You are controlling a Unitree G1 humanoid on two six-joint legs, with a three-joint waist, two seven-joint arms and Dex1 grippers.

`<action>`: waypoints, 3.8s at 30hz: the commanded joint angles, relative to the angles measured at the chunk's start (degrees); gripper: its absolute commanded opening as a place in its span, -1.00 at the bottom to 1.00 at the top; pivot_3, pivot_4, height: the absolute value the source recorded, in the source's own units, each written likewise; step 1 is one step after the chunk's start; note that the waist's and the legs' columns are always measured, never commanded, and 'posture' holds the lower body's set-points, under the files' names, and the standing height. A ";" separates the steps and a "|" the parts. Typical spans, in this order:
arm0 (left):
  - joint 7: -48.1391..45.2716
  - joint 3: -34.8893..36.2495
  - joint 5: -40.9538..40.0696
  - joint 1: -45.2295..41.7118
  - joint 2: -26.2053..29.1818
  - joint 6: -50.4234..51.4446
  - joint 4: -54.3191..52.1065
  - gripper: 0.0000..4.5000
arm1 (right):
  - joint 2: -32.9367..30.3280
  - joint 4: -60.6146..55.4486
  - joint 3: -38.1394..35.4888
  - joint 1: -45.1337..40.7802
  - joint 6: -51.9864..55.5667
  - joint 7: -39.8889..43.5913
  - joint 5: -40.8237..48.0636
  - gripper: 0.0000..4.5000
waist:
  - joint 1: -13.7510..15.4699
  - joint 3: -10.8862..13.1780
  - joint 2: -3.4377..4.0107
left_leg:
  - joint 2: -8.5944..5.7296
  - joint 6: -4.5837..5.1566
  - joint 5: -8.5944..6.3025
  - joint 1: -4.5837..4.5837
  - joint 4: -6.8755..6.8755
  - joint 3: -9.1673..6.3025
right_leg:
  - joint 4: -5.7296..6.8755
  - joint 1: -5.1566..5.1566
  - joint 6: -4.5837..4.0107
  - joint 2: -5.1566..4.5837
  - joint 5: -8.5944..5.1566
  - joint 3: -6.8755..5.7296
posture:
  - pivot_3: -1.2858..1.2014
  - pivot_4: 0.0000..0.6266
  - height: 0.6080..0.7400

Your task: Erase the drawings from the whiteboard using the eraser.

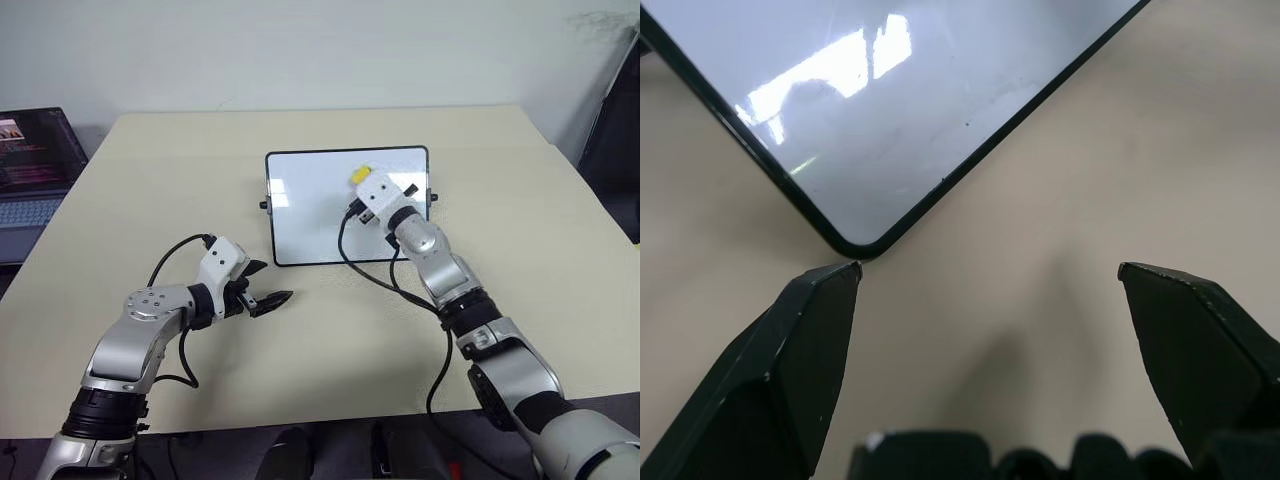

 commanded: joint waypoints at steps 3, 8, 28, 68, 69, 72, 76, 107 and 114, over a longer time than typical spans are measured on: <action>0.06 0.73 -0.23 -0.83 0.09 -0.32 -1.64 1.00 | 4.07 6.74 -1.28 -3.41 -2.33 1.20 3.05 -0.48 | -0.64 0.00 0.00 | 0.01 0.01 0.00 0.06 0.00 0.08 | 0.06 0.00 -0.01 0.03 0.01 0.08 | 0.03 -0.52 1.00; -0.01 0.50 -0.17 -1.15 0.03 -0.24 -1.59 1.00 | 8.08 10.62 2.29 -4.22 -7.31 4.77 1.46 -0.48 | -1.28 0.00 0.00 | 0.00 0.01 0.00 0.15 0.06 0.10 | 0.32 0.00 -0.01 0.06 0.00 0.14 | 0.03 -0.52 1.00; 0.40 0.95 -0.76 -0.86 -0.01 0.68 -2.72 1.00 | 6.10 12.63 5.26 9.58 -12.06 13.16 2.17 -0.48 | -1.30 -0.03 -0.03 | 0.01 0.03 0.03 1.22 0.20 0.03 | 0.63 0.99 0.23 0.38 -0.26 0.22 | 0.03 -0.52 1.00; -17.26 -17.94 2.29 -24.19 -11.22 -7.43 4.86 1.00 | -1.72 -57.77 -25.18 38.88 47.19 4.89 18.20 -0.48 | 0.95 0.08 0.07 | 0.70 -0.10 -0.07 0.08 0.20 0.20 | 0.42 -0.03 0.11 0.77 -0.39 0.24 | 0.03 -0.52 1.00; -17.14 -17.94 2.37 -24.04 -11.33 -7.41 4.77 1.00 | -2.04 -57.05 -25.46 38.55 47.05 4.59 18.35 -0.48 | 1.07 0.08 0.07 | 0.70 -0.10 -0.07 0.08 0.21 0.20 | 0.41 -0.03 0.10 0.77 -0.38 0.24 | 0.03 -0.52 1.00; -16.68 -17.93 2.48 -23.77 -11.64 -7.16 4.46 1.00 | -2.34 -55.24 -26.71 37.99 46.54 3.98 19.39 -0.48 | 1.21 0.08 0.07 | 0.70 -0.09 -0.07 0.07 0.20 0.19 | 0.41 -0.03 -0.01 0.77 -0.32 0.22 | 0.03 -0.52 1.00; -16.10 -17.61 2.38 -23.13 -11.60 -6.81 3.86 1.00 | -2.61 -52.83 -27.24 37.28 45.40 3.72 21.00 0.07 | 1.11 0.08 0.08 | 0.70 -0.09 -0.07 0.08 0.19 0.21 | 0.42 -0.03 -0.13 0.77 -0.24 0.24 | 0.03 -0.52 1.00; 33.88 10.21 9.79 24.93 -25.25 -9.39 -20.19 1.00 | -1.44 -55.56 -26.98 69.16 1.78 14.93 32.37 0.98 | 1.69 0.07 0.14 | 0.87 -0.20 -0.17 0.32 0.23 0.34 | -0.02 0.34 0.17 0.75 -0.30 0.73 | 0.03 -0.52 1.00; 34.15 8.88 10.13 25.82 -25.04 -8.95 -20.84 1.00 | -2.86 -54.57 -26.97 72.48 2.46 15.41 32.39 0.98 | 1.66 0.06 0.16 | 0.88 -0.20 -0.18 0.27 0.15 0.35 | -0.12 0.31 0.23 0.79 -0.28 0.74 | 0.03 -0.52 1.00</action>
